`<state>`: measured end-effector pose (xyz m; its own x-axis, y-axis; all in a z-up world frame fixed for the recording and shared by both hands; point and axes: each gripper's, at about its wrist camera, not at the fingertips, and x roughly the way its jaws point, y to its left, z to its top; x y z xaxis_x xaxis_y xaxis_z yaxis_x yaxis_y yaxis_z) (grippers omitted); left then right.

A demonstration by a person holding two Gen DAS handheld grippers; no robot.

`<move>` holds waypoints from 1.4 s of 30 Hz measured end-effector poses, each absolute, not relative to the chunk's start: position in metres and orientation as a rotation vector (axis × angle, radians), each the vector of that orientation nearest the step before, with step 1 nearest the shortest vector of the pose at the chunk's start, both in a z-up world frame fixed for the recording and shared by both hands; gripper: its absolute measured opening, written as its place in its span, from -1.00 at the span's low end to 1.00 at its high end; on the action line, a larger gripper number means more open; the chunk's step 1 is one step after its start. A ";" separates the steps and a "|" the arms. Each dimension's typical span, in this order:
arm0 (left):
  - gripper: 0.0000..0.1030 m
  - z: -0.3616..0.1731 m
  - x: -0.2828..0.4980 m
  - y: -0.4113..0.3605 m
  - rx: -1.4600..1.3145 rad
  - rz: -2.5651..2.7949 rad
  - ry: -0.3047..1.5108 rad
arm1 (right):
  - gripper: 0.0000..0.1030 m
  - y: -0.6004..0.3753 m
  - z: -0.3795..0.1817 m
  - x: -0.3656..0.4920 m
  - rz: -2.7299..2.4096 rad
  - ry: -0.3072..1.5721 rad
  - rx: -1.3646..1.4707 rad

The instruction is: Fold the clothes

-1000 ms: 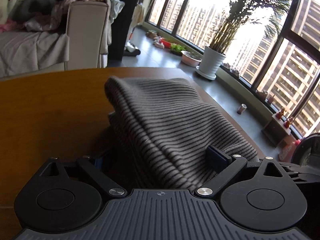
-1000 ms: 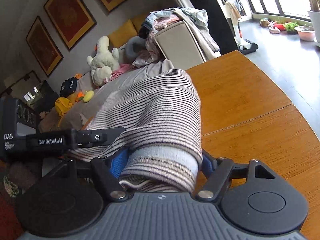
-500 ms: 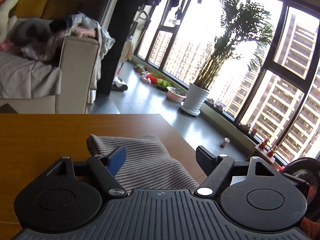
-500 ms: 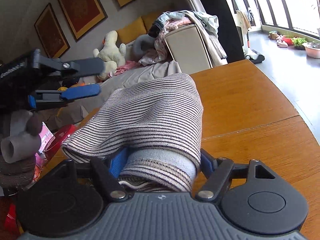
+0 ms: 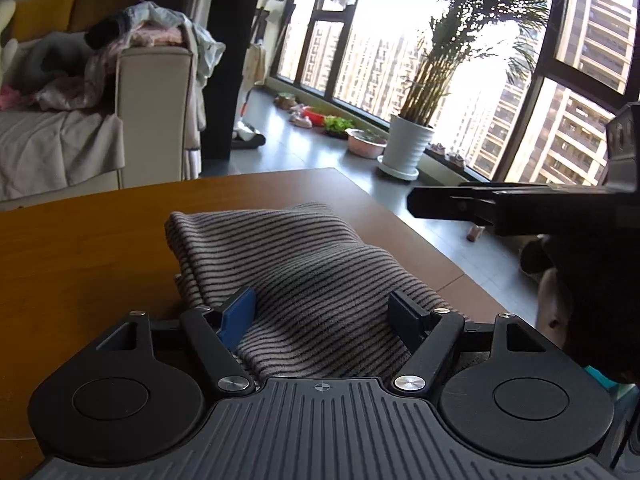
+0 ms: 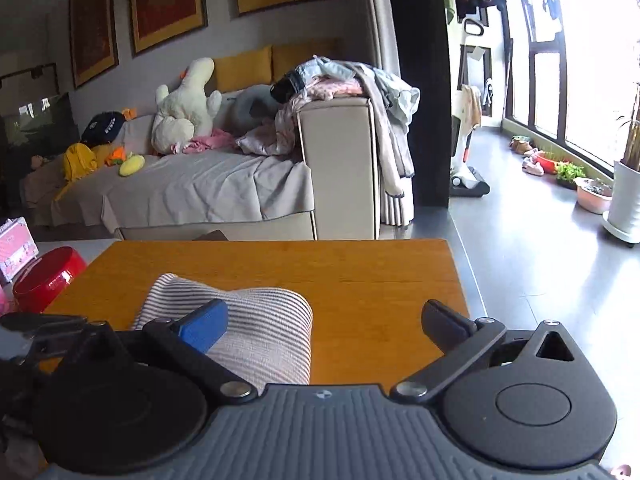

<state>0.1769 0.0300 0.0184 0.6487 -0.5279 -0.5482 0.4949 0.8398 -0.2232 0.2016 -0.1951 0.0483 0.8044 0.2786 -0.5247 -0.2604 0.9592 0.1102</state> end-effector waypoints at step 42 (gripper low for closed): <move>0.26 0.046 0.156 0.057 -0.120 -0.493 0.643 | 1.00 -0.210 -0.006 0.112 0.206 0.525 0.150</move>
